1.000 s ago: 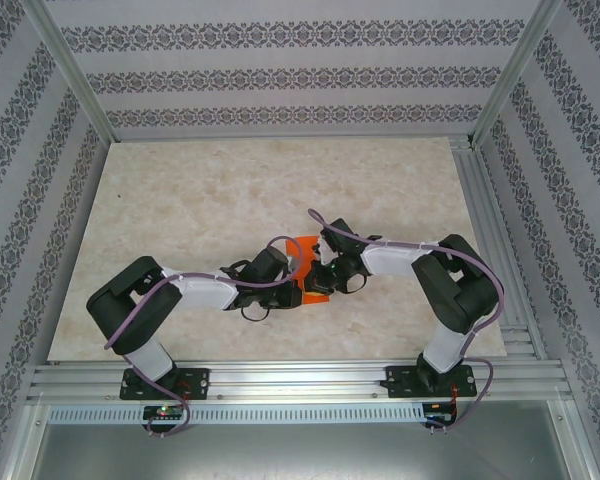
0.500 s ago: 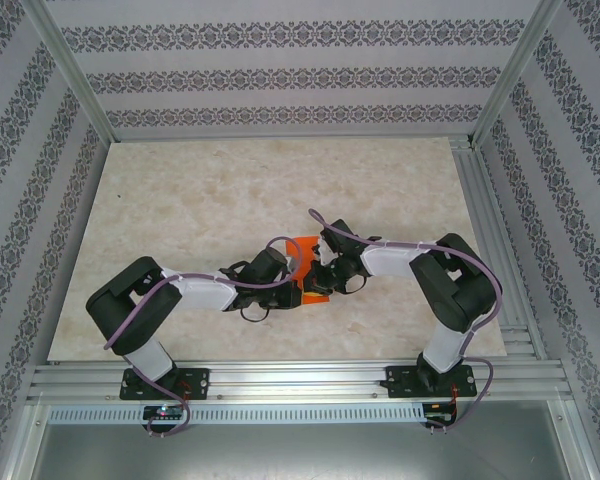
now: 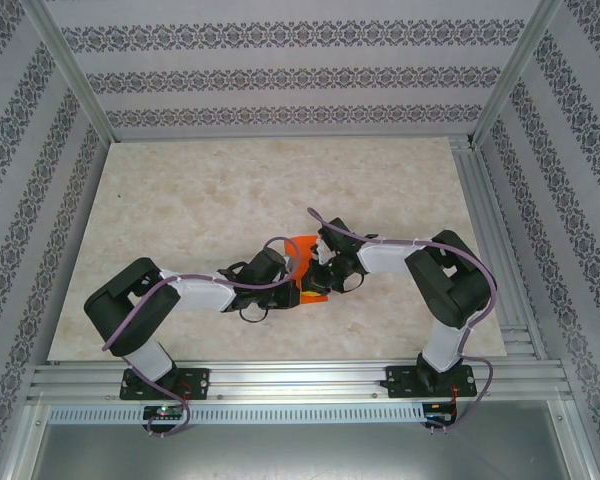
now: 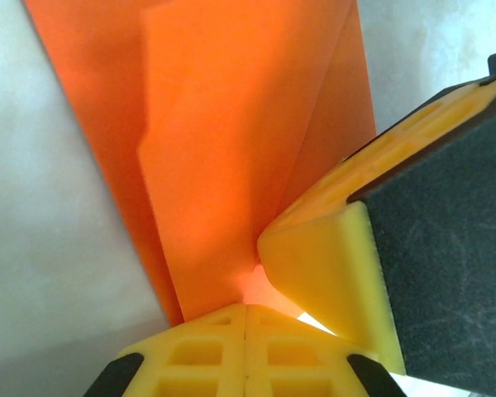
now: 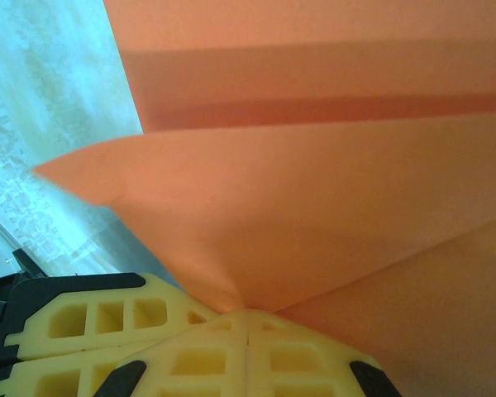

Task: Fold a paper plane with a square sheet of paper (fold left side to right side)
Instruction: Fold the triangle a second time at the center of the table.

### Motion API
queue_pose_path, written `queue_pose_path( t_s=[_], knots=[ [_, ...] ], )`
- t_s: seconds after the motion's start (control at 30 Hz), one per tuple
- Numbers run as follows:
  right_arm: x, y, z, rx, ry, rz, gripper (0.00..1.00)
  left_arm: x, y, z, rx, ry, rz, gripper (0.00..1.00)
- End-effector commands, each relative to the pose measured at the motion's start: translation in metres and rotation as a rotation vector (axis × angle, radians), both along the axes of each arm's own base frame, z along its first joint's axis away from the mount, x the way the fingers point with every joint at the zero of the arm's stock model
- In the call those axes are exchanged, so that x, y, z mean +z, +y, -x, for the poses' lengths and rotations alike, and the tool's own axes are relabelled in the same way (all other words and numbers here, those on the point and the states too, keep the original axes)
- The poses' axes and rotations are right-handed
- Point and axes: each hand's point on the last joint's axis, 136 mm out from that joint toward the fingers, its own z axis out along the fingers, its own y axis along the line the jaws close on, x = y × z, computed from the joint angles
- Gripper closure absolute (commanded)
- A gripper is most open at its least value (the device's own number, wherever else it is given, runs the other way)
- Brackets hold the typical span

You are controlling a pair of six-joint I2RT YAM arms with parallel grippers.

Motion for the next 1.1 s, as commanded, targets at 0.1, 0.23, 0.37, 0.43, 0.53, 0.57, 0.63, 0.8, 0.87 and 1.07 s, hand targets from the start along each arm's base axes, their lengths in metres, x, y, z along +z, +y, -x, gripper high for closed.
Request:
queue_pose_path(
  t_s=[0.1,0.23,0.37,0.43,0.53,0.57,0.63,0.8,0.87,1.07],
  knots=[
    [-0.024,-0.01,-0.025,-0.09,-0.049,0.11,0.97,-0.035,0.026,0.02,0.003,0.069,-0.12,0.92],
    [-0.026,-0.02,-0.033,-0.13,-0.053,0.137,0.96,-0.035,0.025,0.019,0.004,0.069,-0.119,0.92],
    [-0.026,-0.033,-0.042,-0.152,-0.064,0.181,0.96,-0.036,0.025,0.02,0.004,0.07,-0.117,0.92],
    [-0.025,-0.037,-0.046,-0.161,-0.069,0.19,0.96,-0.036,0.025,0.02,0.004,0.071,-0.118,0.92],
    [-0.023,-0.046,-0.053,-0.168,-0.078,0.211,0.96,-0.036,0.025,0.02,0.003,0.07,-0.116,0.92],
    [-0.022,-0.048,-0.056,-0.169,-0.082,0.213,0.96,-0.036,0.025,0.021,0.002,0.072,-0.116,0.92],
    [-0.019,-0.05,-0.06,-0.17,-0.088,0.211,0.96,-0.036,0.025,0.02,0.004,0.072,-0.116,0.92],
    [-0.016,-0.061,-0.066,-0.169,-0.101,0.236,0.95,-0.036,0.025,0.02,0.007,0.071,-0.113,0.92],
    [-0.017,-0.07,-0.071,-0.173,-0.113,0.266,0.95,-0.036,0.026,0.021,0.006,0.071,-0.111,0.92],
    [-0.018,-0.079,-0.083,-0.182,-0.13,0.286,0.95,-0.033,0.026,0.022,0.007,0.067,-0.099,0.92]
  ],
)
